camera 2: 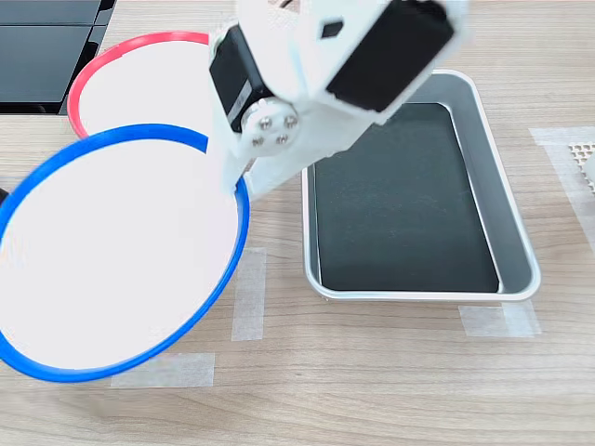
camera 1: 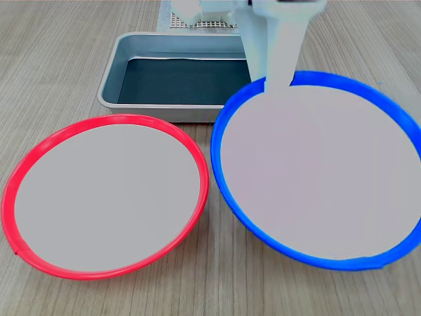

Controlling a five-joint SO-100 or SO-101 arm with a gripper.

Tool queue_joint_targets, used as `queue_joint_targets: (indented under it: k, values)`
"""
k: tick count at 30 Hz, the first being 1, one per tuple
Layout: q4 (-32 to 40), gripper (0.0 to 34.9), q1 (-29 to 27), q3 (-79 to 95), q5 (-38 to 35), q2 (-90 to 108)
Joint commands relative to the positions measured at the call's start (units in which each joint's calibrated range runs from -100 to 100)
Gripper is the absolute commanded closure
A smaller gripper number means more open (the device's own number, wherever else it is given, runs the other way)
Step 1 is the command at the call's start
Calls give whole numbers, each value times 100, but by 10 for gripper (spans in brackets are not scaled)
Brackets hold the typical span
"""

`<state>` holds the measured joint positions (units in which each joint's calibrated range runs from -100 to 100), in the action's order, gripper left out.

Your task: Lift the stacked dish and set it down on the table.

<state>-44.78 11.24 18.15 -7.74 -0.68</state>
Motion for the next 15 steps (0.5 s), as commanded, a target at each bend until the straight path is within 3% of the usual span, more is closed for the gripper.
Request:
queue_joint_targets:
  k: [1, 15]
  values:
    - [256, 348, 86, -62, -34, -158]
    - [627, 347, 123, 311, -210, -618]
